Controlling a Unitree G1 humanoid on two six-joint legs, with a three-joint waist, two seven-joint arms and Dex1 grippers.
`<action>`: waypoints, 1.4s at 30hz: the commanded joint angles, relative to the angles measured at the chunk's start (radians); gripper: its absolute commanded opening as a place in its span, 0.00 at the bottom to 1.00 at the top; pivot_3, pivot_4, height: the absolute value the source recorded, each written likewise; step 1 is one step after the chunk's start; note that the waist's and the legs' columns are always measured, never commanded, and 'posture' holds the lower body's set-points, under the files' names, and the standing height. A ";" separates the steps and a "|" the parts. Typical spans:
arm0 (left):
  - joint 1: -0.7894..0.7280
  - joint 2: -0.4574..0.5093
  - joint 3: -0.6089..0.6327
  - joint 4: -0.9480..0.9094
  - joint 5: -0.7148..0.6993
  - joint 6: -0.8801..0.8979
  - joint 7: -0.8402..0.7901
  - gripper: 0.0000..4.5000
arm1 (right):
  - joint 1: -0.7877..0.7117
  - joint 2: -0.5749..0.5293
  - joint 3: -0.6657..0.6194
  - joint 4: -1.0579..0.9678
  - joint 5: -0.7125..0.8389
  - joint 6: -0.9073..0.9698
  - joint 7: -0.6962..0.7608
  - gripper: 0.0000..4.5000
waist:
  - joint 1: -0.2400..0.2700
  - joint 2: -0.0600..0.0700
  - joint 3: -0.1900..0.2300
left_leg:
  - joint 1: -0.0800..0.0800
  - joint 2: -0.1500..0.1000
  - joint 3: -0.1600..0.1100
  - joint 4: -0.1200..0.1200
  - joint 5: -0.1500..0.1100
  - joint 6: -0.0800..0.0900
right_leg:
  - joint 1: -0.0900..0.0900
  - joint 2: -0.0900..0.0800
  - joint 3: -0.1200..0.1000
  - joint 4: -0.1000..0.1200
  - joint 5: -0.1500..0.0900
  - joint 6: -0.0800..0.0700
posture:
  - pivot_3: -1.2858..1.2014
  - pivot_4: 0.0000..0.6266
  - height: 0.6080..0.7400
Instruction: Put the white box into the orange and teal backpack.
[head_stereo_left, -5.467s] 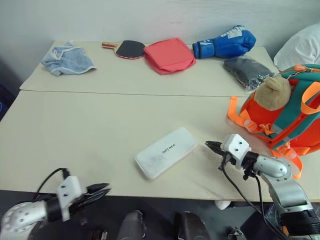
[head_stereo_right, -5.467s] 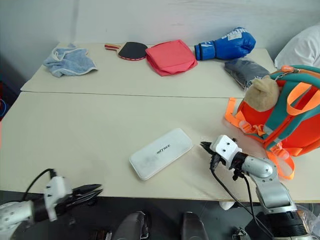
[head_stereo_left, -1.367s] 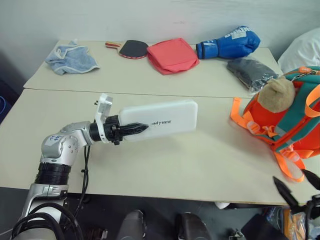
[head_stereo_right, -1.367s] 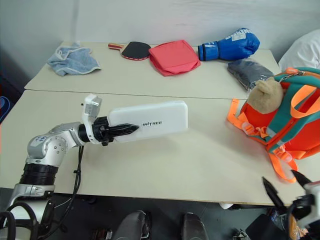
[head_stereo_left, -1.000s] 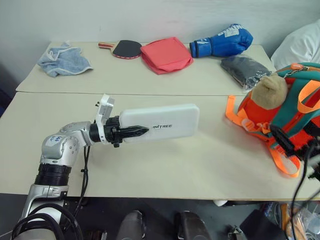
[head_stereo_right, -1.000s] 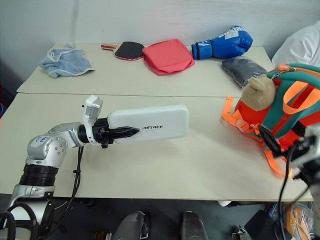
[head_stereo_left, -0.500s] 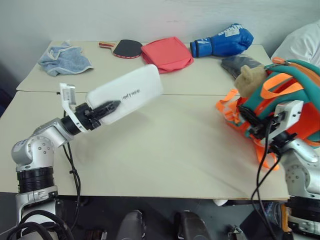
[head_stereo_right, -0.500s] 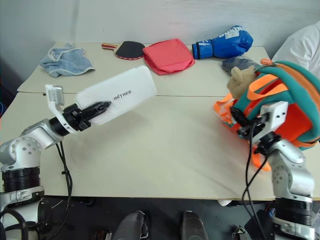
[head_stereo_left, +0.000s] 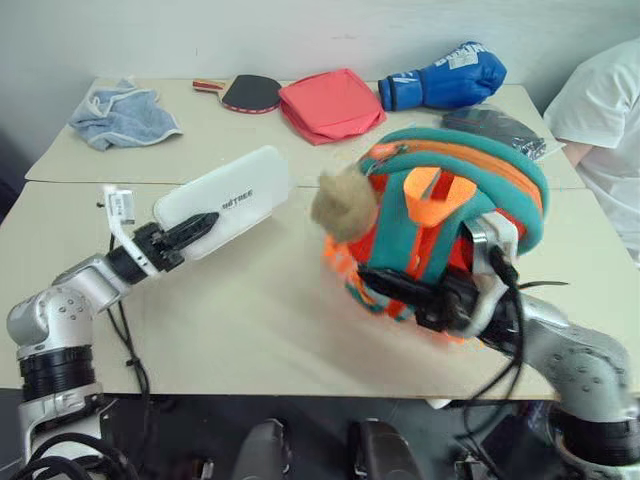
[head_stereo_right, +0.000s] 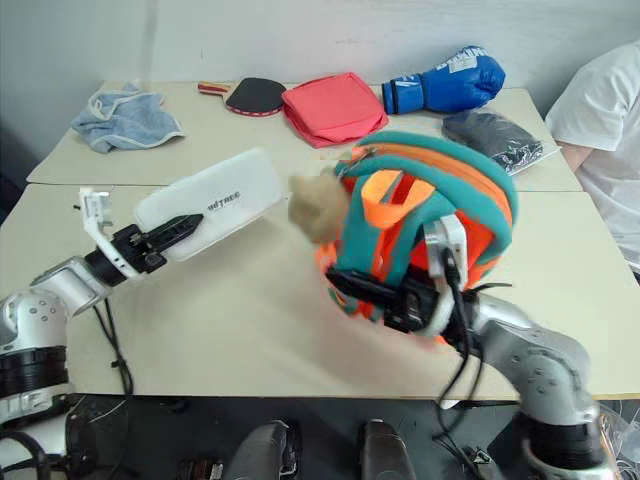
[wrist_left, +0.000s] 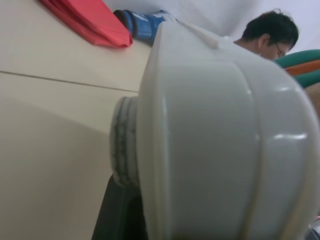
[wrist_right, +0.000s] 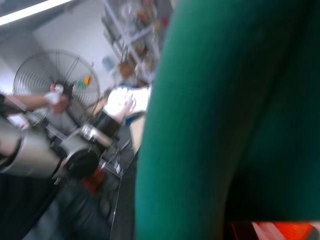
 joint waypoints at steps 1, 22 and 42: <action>0.043 0.063 0.109 -0.103 -0.102 0.027 -0.057 0.27 | 0.072 -0.114 -0.132 -0.007 0.068 0.039 0.042 0.01 | 0.001 -0.002 0.001 | 0.000 0.000 0.000 0.000 0.000 0.000 | 0.000 0.000 0.000 -0.001 0.000 0.000 | 0.52 0.24 1.00; -0.098 0.025 -0.333 -0.235 0.087 -0.222 -0.287 0.27 | 0.075 -0.154 -0.079 0.034 -0.155 -0.008 0.099 0.01 | 0.024 -0.002 0.000 | 0.001 -0.001 0.002 0.001 0.001 0.000 | 0.001 0.003 0.000 -0.004 0.000 0.000 | 0.52 0.24 1.00; -0.661 -0.396 -0.840 0.195 0.637 -0.483 -0.214 0.27 | 0.096 -0.142 -0.062 -0.054 -0.126 -0.009 0.044 0.01 | 0.052 -0.003 0.000 | -0.002 -0.001 0.001 0.014 -0.004 0.006 | 0.004 0.005 -0.001 -0.005 0.001 0.002 | 0.52 0.24 1.00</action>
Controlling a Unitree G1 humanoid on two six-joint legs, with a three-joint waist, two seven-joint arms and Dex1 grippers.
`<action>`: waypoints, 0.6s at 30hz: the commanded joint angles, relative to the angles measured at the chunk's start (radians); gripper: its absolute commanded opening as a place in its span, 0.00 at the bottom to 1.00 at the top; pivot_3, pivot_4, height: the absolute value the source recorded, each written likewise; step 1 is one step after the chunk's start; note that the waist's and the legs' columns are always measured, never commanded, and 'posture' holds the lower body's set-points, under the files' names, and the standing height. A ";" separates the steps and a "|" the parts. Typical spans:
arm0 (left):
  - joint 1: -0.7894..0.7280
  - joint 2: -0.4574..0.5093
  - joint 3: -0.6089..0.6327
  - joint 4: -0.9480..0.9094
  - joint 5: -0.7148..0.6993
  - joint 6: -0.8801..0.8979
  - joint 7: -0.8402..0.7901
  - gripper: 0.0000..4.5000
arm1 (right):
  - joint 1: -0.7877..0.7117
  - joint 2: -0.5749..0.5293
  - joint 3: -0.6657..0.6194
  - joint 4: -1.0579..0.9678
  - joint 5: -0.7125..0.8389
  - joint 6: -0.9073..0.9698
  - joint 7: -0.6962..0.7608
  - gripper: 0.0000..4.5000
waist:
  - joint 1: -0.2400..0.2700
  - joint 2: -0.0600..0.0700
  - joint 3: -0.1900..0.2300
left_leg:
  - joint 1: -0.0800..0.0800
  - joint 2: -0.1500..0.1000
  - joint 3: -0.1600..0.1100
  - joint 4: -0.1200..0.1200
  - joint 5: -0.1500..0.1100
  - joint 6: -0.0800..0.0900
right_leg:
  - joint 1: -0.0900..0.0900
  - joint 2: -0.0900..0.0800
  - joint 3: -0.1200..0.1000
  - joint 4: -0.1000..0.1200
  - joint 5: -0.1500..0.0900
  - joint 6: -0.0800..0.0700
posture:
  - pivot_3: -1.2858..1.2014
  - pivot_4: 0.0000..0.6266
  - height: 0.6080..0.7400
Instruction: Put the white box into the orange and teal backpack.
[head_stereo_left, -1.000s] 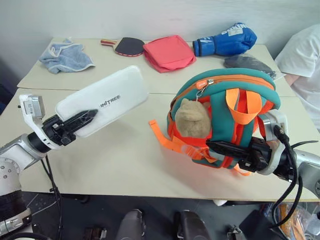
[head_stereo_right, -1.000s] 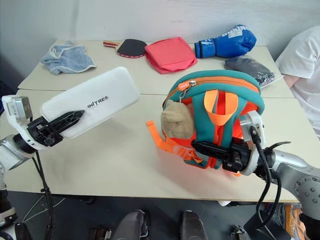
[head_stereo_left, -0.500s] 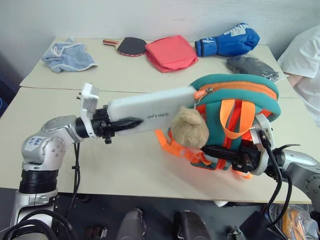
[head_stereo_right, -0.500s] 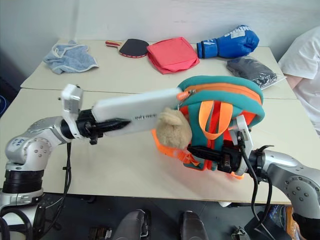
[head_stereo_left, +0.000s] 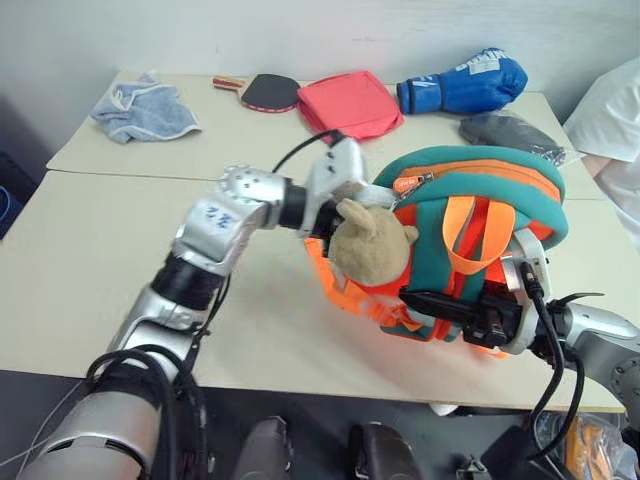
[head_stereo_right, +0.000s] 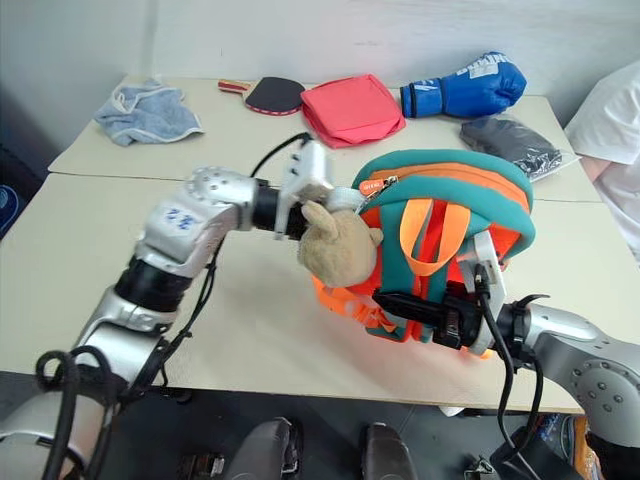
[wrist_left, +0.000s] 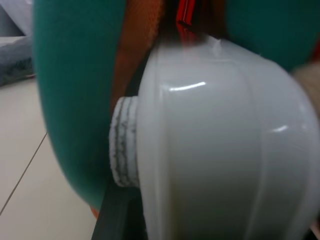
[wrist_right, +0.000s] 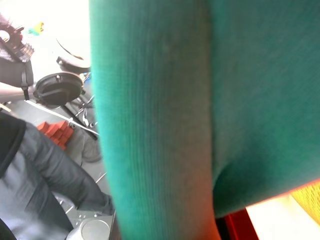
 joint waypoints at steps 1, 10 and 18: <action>-0.018 -0.049 -0.008 0.112 0.062 -0.071 0.022 0.27 | 0.004 0.009 0.010 -0.049 -0.001 -0.019 0.002 0.01 | -0.001 0.000 0.000 | 0.000 0.000 0.000 0.000 0.000 0.000 | 0.000 0.000 0.000 0.000 0.000 0.000 | 0.52 0.24 1.00; -0.032 -0.022 0.208 0.143 -0.109 0.040 -0.132 0.87 | 0.021 0.044 0.008 -0.056 -0.036 -0.053 -0.059 0.00 | -0.012 0.000 0.000 | -0.001 0.001 0.001 0.001 0.001 0.000 | -0.004 -0.001 0.002 0.004 0.000 0.000 | 0.52 0.24 1.00; -0.010 0.205 0.284 0.274 -0.159 -0.029 -0.485 0.99 | 0.026 0.074 0.017 -0.033 -0.123 -0.095 -0.103 0.00 | -0.025 0.000 0.000 | -0.001 0.001 0.001 0.001 0.001 -0.001 | -0.004 -0.001 0.000 0.006 0.000 0.000 | 0.52 0.24 1.00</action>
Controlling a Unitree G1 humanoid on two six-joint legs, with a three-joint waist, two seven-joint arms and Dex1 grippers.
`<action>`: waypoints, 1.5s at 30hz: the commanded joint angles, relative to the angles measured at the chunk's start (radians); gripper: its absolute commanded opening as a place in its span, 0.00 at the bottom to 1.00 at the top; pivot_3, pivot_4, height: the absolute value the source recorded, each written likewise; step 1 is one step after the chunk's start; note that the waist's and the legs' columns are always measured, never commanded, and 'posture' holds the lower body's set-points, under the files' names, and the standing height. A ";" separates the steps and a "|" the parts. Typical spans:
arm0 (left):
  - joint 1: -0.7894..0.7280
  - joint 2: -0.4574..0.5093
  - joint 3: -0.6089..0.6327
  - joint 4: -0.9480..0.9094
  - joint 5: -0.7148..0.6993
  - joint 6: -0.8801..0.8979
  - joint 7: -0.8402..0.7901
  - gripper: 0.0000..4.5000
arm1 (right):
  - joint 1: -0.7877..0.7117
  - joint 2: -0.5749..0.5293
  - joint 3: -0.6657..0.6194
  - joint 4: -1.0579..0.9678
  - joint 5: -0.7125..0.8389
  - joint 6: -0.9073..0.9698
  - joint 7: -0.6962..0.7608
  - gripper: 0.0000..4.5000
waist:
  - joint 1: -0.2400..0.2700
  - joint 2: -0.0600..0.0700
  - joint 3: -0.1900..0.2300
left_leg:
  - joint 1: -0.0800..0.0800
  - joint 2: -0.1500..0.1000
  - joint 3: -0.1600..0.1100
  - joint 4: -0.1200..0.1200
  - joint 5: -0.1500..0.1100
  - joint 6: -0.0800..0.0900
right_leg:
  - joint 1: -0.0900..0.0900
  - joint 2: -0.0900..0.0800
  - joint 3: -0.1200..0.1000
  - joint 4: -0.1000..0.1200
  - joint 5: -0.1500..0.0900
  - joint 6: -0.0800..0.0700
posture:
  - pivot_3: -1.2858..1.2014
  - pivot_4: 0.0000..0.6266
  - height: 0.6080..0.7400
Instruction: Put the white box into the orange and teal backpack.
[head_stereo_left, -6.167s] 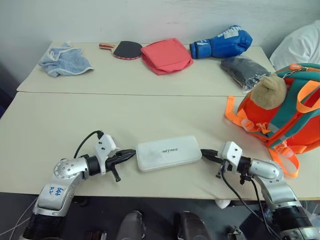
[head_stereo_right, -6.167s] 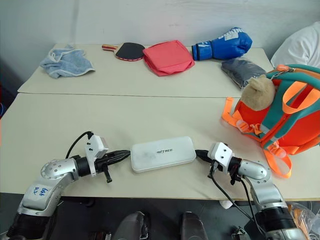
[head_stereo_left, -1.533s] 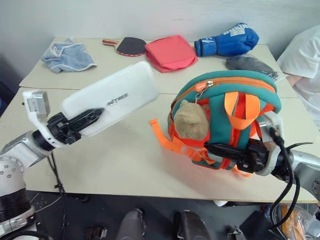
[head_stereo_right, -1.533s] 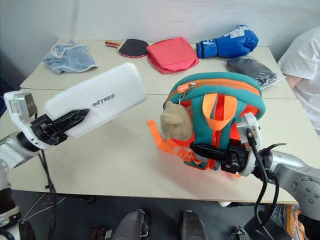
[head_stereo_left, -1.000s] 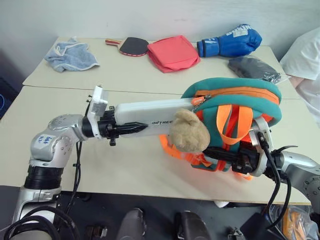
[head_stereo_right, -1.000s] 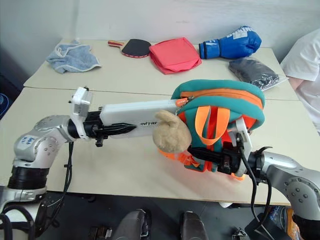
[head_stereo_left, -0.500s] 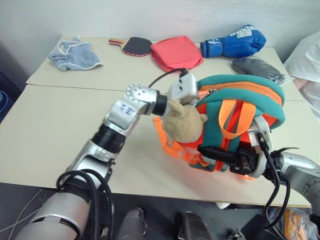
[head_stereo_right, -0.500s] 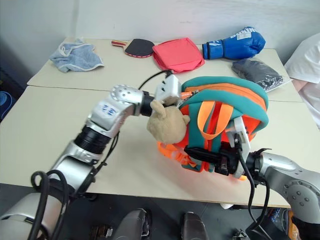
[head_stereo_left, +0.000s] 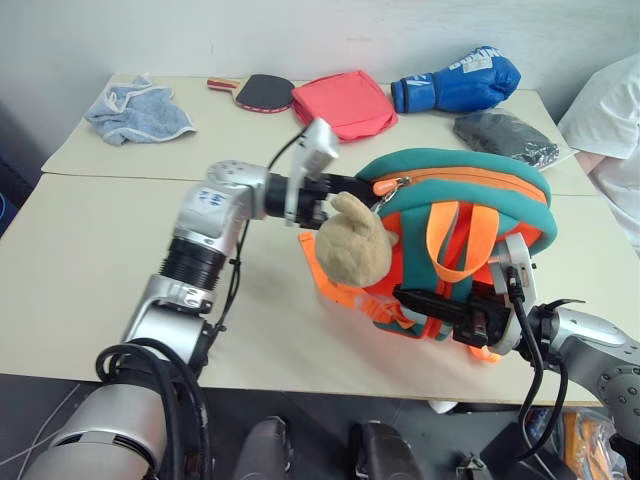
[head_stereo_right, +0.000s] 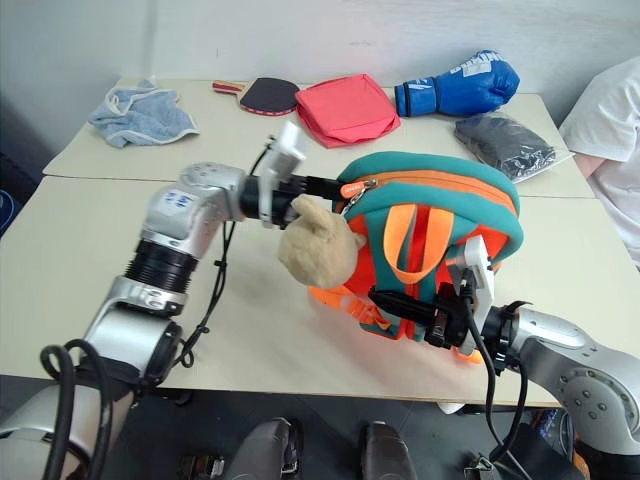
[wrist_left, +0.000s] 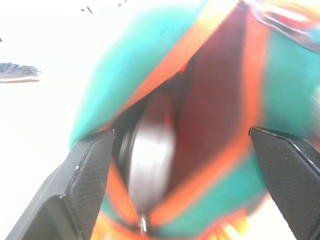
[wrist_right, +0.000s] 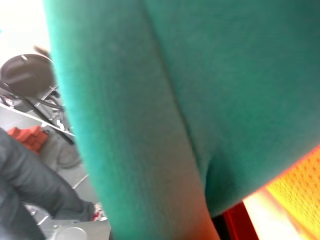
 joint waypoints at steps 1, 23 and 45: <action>0.014 0.077 0.057 0.041 -0.026 -0.082 -0.150 0.99 | -0.017 0.029 0.002 0.001 -0.062 -0.056 -0.025 0.00 | -0.001 0.000 0.000 | 0.000 0.000 0.000 0.000 0.000 0.000 | 0.000 0.000 0.000 0.000 0.000 0.000 | 0.52 0.24 1.00; 0.418 -0.100 0.069 -0.602 -0.045 -0.219 0.271 0.96 | -0.109 0.083 0.060 0.049 -0.163 -0.058 -0.049 0.00 | -0.003 0.000 0.000 | 0.001 0.000 -0.004 0.000 0.001 0.000 | 0.003 -0.001 0.001 0.002 0.000 0.000 | 0.52 0.24 1.00; 0.205 0.086 0.208 -0.181 -0.050 -0.153 0.379 0.21 | 0.003 0.167 -0.008 -0.061 -0.140 -0.140 -0.106 0.00 | -0.003 0.000 0.000 | 0.002 -0.001 -0.004 -0.001 0.001 -0.001 | 0.003 -0.001 0.001 0.001 0.000 0.000 | 0.52 0.24 1.00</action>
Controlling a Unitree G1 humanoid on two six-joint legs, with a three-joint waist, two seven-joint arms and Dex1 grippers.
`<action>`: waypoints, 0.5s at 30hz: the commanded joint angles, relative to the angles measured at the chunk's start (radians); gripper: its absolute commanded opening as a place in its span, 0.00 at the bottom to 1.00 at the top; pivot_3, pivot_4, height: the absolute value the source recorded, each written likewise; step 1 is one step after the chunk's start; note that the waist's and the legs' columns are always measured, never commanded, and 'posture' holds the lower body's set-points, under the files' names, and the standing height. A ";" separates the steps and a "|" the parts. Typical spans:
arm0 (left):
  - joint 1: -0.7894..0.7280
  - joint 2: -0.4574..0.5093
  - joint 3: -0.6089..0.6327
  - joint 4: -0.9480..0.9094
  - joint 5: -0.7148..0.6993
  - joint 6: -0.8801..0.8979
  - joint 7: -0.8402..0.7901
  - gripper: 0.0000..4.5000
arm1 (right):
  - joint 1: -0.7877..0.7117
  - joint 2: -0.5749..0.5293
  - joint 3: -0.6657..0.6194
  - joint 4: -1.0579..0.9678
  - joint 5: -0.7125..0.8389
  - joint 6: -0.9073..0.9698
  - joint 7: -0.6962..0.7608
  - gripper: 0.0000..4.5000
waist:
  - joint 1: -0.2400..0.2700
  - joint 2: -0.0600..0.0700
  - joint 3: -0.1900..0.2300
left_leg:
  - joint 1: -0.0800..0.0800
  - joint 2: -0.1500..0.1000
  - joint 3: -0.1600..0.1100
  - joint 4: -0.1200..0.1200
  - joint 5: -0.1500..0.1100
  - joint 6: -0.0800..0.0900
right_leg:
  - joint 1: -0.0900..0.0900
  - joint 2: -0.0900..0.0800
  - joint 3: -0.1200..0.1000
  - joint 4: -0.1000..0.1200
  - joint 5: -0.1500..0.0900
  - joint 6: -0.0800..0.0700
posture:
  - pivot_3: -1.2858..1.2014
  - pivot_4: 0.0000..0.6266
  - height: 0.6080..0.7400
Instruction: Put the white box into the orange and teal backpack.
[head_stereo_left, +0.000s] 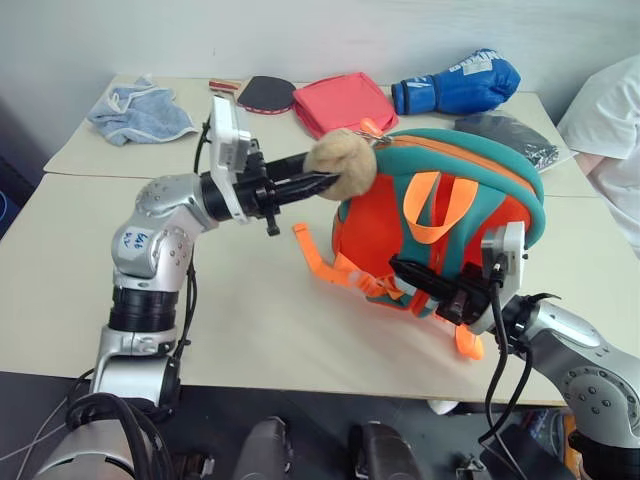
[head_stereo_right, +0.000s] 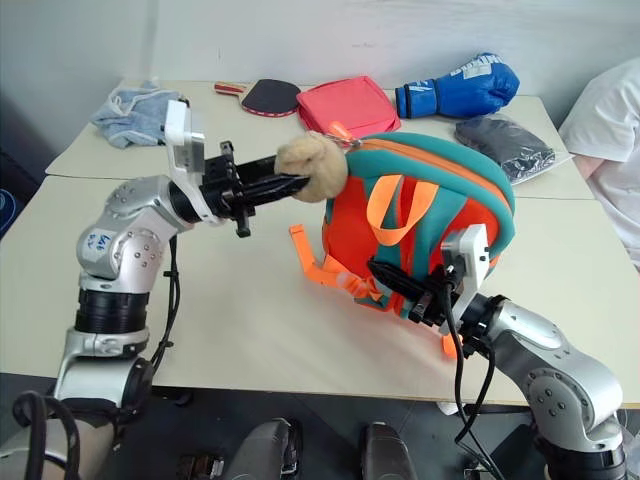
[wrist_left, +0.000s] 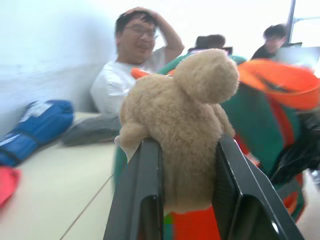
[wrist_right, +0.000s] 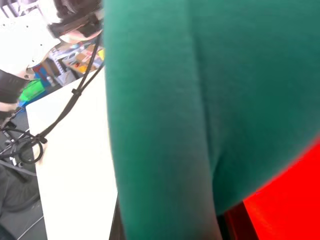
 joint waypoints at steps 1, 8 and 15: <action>-0.029 0.039 0.014 0.155 0.080 -0.063 0.013 0.21 | 0.028 0.003 -0.042 -0.042 0.007 -0.035 -0.004 0.00 | -0.001 0.000 0.000 | 0.000 0.000 0.001 -0.001 0.000 0.000 | -0.001 0.000 0.000 0.001 0.000 0.000 | 0.52 0.24 1.00; 0.016 -0.005 -0.055 0.334 0.191 -0.128 0.051 0.21 | 0.082 0.001 -0.049 -0.048 -0.006 -0.069 -0.005 0.00 | 0.000 0.000 0.000 | 0.000 0.000 0.002 0.000 0.000 0.001 | -0.001 -0.001 0.000 0.002 0.000 0.000 | 0.52 0.24 1.00; 0.149 -0.075 -0.176 0.301 0.303 -0.295 0.013 0.21 | 0.117 0.000 -0.057 -0.051 0.000 -0.086 -0.011 0.00 | 0.000 0.000 0.000 | 0.000 0.001 0.004 0.000 -0.001 0.001 | -0.001 -0.001 0.001 0.002 0.000 0.000 | 0.52 0.24 1.00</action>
